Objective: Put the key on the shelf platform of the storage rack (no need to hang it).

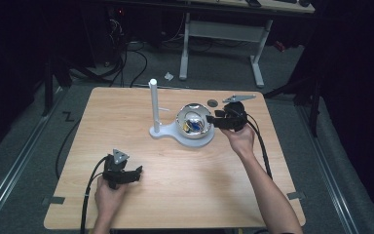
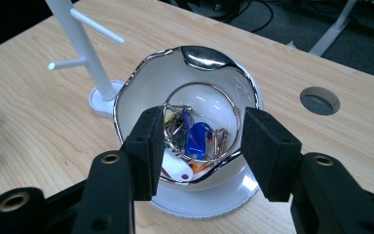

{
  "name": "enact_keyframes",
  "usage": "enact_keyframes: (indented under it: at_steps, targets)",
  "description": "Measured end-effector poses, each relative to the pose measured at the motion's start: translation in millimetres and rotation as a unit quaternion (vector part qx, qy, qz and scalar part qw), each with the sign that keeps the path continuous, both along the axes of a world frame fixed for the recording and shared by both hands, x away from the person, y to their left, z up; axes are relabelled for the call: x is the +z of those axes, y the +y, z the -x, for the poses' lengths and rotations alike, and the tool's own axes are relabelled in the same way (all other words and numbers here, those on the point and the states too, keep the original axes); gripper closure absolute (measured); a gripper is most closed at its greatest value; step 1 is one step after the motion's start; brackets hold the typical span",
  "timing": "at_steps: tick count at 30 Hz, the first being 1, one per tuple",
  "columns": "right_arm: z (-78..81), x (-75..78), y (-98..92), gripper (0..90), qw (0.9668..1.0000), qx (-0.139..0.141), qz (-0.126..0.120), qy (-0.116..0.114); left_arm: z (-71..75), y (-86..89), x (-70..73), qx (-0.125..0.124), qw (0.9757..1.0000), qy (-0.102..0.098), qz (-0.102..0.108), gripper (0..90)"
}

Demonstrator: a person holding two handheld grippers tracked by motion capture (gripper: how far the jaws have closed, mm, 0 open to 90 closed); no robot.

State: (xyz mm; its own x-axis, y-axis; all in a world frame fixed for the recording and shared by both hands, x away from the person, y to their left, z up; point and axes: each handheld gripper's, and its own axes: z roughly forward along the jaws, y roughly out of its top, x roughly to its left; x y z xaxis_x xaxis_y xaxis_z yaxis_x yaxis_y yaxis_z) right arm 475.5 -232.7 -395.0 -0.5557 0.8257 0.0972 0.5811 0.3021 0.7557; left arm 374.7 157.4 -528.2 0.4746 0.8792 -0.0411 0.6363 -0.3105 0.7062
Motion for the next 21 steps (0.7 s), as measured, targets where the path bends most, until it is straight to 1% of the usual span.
enact_keyframes:
  at_steps: [3, 5, 9, 12, 17, 21]
  targets:
    - [2.3, 1.9, -1.1, 51.1, 1.0, -0.001, 0.0, -0.001, 0.0, 0.0, 0.0, 0.0, 1.0, 0.0, 0.0, 18.4]
    - [4.4, 4.0, -3.1, 50.3, 1.0, 0.001, 0.002, -0.006, 0.0, 0.0, 0.0, 0.0, 1.0, 0.0, 0.0, 18.4]
    - [9.2, 9.3, -5.7, 49.6, 0.9999, 0.0, -0.005, -0.013, 0.0, 0.0, 0.0, 0.0, 1.0, 0.0, 0.0, 18.4]
    - [12.6, 13.0, -7.0, 48.6, 0.9998, 0.003, -0.004, -0.02, 0.0, 0.0, 0.0, 0.0, 1.0, 0.0, 0.0, 18.4]
    - [19.3, 18.3, -10.5, 48.5, 0.9996, -0.001, -0.007, -0.026, 0.0, 0.0, 0.0, 0.0, 1.0, 0.0, 0.0, 18.4]
    - [24.5, 22.1, -14.4, 48.4, 0.9995, -0.003, -0.004, -0.031, 0.0, 0.0, 0.0, 0.0, 1.0, 0.0, 0.0, 18.4]
